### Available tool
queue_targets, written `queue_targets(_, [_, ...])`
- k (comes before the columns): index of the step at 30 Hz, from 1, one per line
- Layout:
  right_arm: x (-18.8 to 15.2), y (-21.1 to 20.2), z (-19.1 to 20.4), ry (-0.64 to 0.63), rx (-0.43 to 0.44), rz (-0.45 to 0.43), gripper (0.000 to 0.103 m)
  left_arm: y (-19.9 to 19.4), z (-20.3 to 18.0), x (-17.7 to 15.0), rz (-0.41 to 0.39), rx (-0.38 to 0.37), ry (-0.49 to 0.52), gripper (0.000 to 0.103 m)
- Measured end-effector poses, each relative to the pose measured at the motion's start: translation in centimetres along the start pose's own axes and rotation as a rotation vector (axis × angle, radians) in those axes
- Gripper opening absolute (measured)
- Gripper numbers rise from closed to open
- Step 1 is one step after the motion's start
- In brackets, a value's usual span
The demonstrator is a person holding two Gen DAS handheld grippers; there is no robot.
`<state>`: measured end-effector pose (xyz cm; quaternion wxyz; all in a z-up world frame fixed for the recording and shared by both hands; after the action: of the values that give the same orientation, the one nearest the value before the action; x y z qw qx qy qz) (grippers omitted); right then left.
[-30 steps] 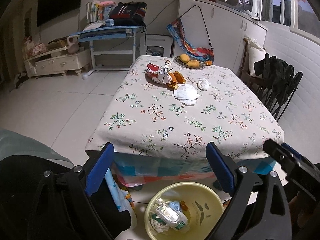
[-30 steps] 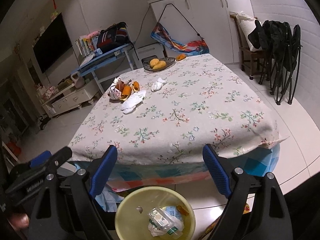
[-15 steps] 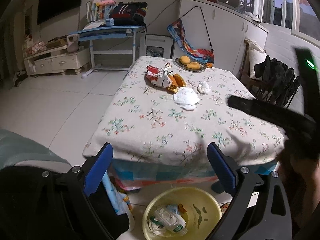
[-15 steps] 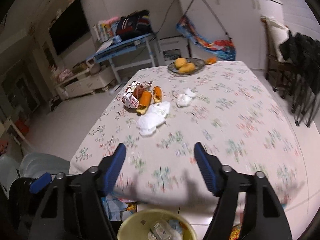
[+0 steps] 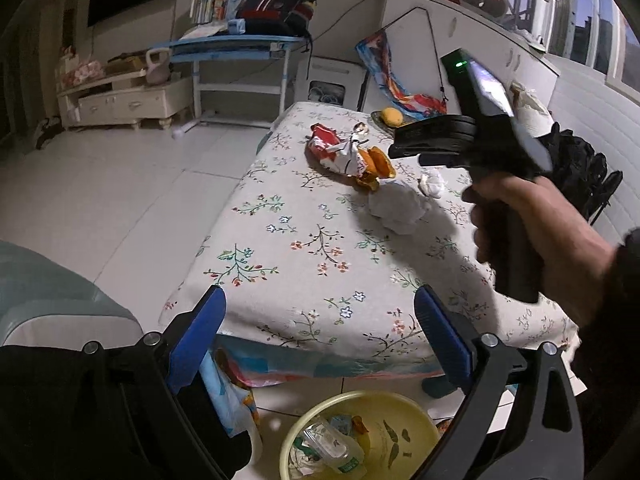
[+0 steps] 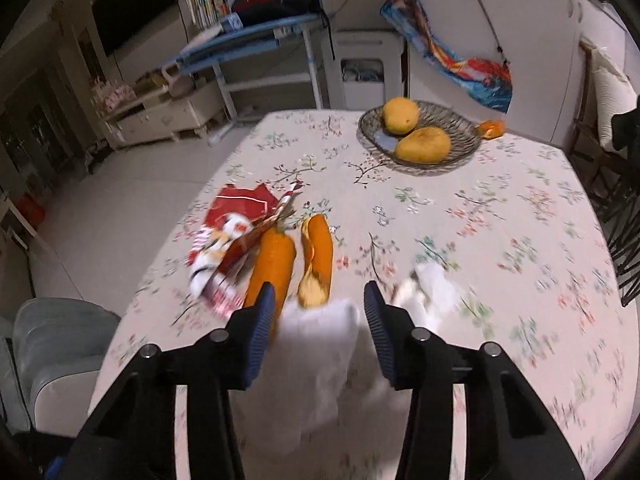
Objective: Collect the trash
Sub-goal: 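Grasp the orange sweet potato piece with the right gripper, then grasp the white tissue with the left gripper while the right holds the orange piece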
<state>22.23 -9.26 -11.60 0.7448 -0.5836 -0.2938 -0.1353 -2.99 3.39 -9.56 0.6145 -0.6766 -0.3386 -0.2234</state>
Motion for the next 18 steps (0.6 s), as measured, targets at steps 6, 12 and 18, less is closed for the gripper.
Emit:
queue_targets(6, [0.8, 3.3, -0.3, 0.000, -0.020, 0.065, 0.033, 0.7, 0.1, 0.2, 0.014, -0.006, -0.013, 0.092])
queue_targets(12, [1.0, 4.2, -0.1, -0.028, -0.008, 0.077, 0.019, 1.5, -0.2, 0.4, 0.029, -0.007, -0.008, 0.092])
queue_targets(18, [1.5, 1.7, -1.8, 0.028, 0.037, 0.024, 0.016, 2.3, -0.8, 0.7, 0.035, -0.007, 0.010, 0.092])
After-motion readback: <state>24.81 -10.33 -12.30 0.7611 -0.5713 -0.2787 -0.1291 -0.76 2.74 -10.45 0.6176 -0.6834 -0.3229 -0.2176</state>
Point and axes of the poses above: each gripper's, at about its wrist camera, not at the fingertips, and y roughly the way its jaws point, z to its left, x to its top, the point moved 7 cm from there along y, roughly the way its jaws point
